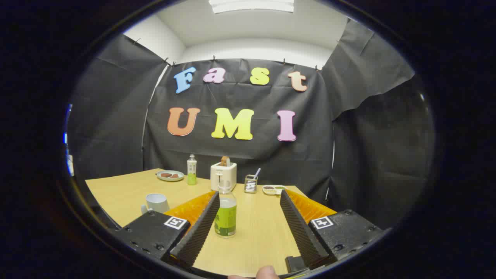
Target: Take the bottle from table, then pour the juice into the cup, finally place the bottle on the coaster
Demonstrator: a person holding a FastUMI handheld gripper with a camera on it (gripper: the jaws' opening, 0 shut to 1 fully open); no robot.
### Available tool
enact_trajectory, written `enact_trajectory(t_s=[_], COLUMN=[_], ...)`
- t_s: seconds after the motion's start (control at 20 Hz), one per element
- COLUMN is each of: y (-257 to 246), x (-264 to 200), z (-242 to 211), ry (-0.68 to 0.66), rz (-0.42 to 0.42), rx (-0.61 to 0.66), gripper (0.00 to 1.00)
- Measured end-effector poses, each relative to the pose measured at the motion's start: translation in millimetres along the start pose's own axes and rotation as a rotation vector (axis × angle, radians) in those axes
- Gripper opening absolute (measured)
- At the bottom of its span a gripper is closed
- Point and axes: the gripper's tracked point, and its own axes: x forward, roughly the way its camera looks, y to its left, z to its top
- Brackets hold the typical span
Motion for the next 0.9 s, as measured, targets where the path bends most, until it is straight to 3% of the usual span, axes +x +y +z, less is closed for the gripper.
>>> enact_trajectory(t_s=[0.9], y=[-0.2], x=[4.9], z=[-0.2], ry=[-0.001], rz=[-0.018], rx=[0.011], gripper=[1.00])
